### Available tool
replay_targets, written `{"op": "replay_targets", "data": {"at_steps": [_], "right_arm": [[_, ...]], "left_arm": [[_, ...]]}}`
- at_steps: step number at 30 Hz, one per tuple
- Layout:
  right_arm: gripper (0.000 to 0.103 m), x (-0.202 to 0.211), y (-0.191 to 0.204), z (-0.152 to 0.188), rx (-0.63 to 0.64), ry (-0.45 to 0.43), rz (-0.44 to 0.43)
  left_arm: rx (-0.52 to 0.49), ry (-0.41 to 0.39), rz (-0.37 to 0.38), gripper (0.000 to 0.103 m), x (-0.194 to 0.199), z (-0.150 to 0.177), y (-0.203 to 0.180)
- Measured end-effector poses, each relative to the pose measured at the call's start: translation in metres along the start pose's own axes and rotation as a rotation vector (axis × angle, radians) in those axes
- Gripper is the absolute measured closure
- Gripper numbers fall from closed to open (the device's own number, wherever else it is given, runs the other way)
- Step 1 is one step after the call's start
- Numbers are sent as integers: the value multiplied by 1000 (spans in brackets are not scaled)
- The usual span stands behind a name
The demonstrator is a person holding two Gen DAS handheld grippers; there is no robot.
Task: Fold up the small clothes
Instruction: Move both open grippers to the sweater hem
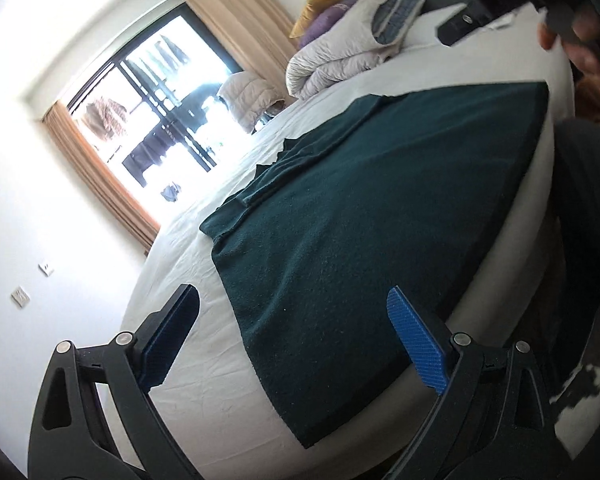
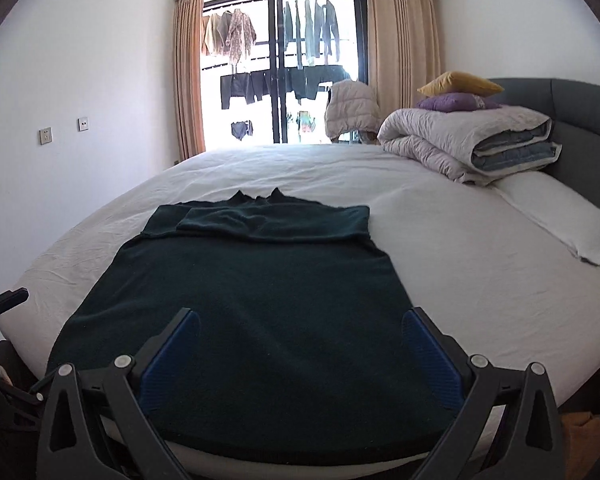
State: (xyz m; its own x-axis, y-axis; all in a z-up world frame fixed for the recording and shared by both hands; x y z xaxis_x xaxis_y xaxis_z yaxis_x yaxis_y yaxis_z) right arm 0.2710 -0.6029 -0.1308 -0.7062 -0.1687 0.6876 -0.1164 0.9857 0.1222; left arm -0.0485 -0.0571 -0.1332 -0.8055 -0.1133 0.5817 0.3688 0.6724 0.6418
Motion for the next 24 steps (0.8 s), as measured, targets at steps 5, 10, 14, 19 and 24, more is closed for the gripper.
{"op": "replay_targets", "data": {"at_steps": [5, 10, 14, 19, 24], "right_arm": [[3, -4, -6, 5, -49, 21, -52], [3, -4, 0, 10, 7, 13, -9], [5, -16, -1, 1, -73, 39, -156], [21, -45, 3, 4, -178, 166, -321], [22, -55, 7, 23, -140, 236, -293]], "left_arm": [[-215, -40, -55, 6, 4, 17, -26], [-331, -40, -101, 6, -7, 35, -30], [-330, -52, -94, 6, -13, 32, -23], [-466, -63, -153, 6, -25, 40, -37], [-570, -61, -205, 6, -37, 62, -40]]}}
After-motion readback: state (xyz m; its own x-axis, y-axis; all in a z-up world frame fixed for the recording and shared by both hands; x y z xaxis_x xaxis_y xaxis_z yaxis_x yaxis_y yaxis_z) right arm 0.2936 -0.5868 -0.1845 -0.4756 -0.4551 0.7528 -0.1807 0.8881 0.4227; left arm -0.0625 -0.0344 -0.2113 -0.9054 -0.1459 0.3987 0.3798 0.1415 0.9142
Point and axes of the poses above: each gripper's, at about its wrist camera, not at the fingertips, and x roughly against the way its jaws point, y to its left, z to its underside, the point moved 4 cm from there along -x, roughly the way its jaws point, and after that the axes turned 14 degrees about y, right-handed, at the moved point
